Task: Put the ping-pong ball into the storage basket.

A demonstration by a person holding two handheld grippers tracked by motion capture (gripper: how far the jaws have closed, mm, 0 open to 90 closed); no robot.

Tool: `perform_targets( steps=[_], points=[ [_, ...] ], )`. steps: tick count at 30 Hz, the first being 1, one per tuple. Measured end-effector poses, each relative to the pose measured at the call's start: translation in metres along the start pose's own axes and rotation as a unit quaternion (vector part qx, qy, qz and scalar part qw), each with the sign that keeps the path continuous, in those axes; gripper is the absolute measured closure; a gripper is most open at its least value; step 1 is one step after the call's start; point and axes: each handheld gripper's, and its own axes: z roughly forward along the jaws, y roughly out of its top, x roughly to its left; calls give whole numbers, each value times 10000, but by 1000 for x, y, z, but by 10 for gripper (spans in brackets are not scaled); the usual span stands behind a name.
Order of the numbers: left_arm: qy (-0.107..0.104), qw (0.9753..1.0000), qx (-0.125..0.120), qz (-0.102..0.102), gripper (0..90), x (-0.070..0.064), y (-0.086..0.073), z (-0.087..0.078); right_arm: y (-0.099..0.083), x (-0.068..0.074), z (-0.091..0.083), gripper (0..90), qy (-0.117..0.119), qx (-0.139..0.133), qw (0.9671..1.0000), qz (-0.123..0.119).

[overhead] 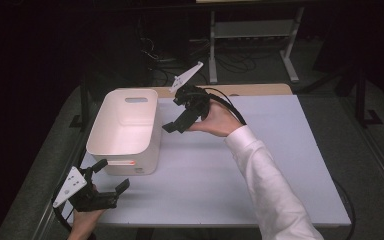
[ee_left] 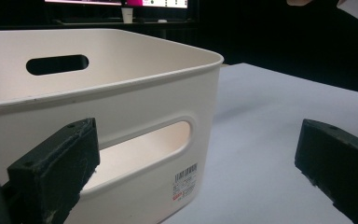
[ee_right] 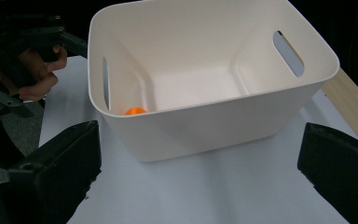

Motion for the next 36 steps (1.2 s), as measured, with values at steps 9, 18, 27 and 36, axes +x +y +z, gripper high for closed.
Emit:
perform_targets(
  steps=[9,18,27,36],
  points=[
    [-1,10000,-7,22,0,0,0,0,-10,2,-9,0,-39,-39,10000,67],
    [6,10000,26,28,0,0,0,0,-19,4,-14,0,-49,-64,9999,70],
    [-9,10000,-48,12,0,-1,0,0,-29,6,-21,0,-105,-171,9996,174],
    [28,10000,18,5,0,-1,0,1,-41,14,-23,0,-83,-182,9997,114]
  ],
)
